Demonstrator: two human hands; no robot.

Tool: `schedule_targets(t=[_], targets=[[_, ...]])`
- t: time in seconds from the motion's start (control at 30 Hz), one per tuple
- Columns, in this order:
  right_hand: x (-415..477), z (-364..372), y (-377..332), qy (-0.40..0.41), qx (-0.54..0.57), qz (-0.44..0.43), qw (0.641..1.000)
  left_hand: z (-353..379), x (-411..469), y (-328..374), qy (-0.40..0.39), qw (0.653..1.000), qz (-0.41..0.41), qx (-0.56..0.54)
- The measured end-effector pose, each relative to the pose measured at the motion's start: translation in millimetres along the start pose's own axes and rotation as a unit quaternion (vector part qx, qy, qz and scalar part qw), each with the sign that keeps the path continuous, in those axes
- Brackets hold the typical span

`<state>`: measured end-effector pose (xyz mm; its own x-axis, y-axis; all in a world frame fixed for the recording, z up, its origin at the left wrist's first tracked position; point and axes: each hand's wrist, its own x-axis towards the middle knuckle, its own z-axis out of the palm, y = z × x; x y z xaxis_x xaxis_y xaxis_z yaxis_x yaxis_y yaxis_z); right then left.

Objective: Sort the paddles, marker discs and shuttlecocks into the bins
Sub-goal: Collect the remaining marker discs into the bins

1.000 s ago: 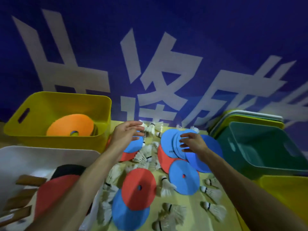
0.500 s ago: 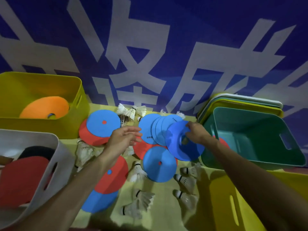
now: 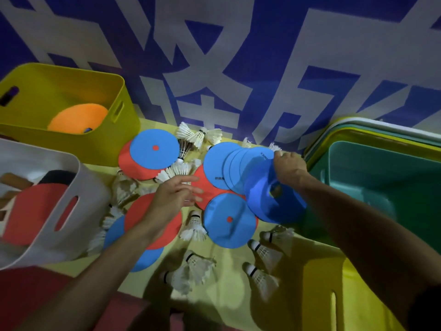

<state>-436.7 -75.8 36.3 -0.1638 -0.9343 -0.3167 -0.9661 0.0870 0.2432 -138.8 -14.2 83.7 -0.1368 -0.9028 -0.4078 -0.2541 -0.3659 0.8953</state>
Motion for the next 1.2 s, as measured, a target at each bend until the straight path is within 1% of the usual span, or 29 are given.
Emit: schedule_targets(t=[0.13, 0.2, 0.27, 0.4, 0.53, 0.6, 0.7, 0.77, 0.83, 0.93, 1.03, 1.1, 1.2], targets=[[-3, -3, 0, 0.026, -0.033, -0.005, 0.999, -3, -10, -6, 0.001, 1.000, -0.007, -0.011], [-6, -9, 0, 0.028, -0.061, -0.029, 0.997, -5, -14, -6, 0.000, 1.000, -0.005, -0.019], [-9, -21, 1, 0.027, -0.061, -0.044, 0.997, -9, -14, -5, -0.010, 0.999, 0.000, -0.039], [-14, -60, -2, 0.048, 0.014, -0.029, 0.998, -25, -5, 4, 0.000, 0.997, 0.021, -0.068], [-19, -91, -9, 0.102, 0.098, -0.017, 0.990, -40, 9, 24, 0.015, 0.998, 0.042, -0.038], [-20, -98, -16, 0.142, 0.180, -0.009, 0.973, -53, 20, 31, 0.034, 0.996, 0.086, 0.014], [-18, -107, -34, 0.166, 0.321, 0.027, 0.932, -77, 30, 40, 0.041, 0.987, 0.141, 0.068], [-15, -115, -51, 0.180, 0.415, 0.054, 0.890, -95, 34, 45, 0.036, 0.984, 0.156, 0.074], [-13, -123, -71, 0.189, 0.514, 0.078, 0.833, -117, 36, 47, 0.033, 0.985, 0.158, 0.063], [-8, -136, -109, 0.176, 0.636, 0.096, 0.745, -155, 40, 48, 0.029, 0.986, 0.162, 0.039], [3, -157, -155, 0.157, 0.719, 0.107, 0.669, -198, 44, 46, 0.030, 0.987, 0.160, 0.015], [6, -175, -192, 0.143, 0.761, 0.099, 0.625, -231, 46, 45, 0.029, 0.987, 0.159, 0.013], [6, -204, -251, 0.110, 0.801, 0.064, 0.586, -279, 47, 41, 0.038, 0.986, 0.161, 0.008]])
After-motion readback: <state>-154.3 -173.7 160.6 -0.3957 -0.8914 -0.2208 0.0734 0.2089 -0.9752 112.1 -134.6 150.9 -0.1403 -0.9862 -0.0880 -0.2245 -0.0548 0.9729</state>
